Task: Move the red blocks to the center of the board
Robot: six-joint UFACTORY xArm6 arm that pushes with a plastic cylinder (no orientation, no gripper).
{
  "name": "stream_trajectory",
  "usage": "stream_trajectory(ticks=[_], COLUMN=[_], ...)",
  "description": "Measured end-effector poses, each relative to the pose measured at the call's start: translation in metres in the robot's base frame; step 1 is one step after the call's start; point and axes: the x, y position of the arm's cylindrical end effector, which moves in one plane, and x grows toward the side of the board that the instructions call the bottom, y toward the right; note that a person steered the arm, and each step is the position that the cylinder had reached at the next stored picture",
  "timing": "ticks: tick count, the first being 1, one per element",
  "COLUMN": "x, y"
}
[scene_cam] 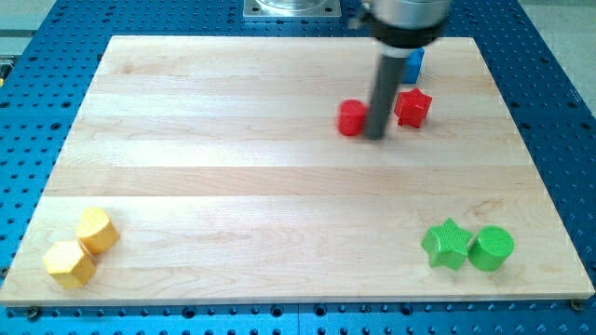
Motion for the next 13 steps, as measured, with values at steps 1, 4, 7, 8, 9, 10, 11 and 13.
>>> stream_trajectory(ticks=[1,4,7,8,9,10,11,13], x=[0.0,-0.05,0.039,0.032,-0.001,-0.046,-0.052,-0.075], y=[-0.075,-0.078,0.013,0.114,0.19,0.157,0.088,-0.017])
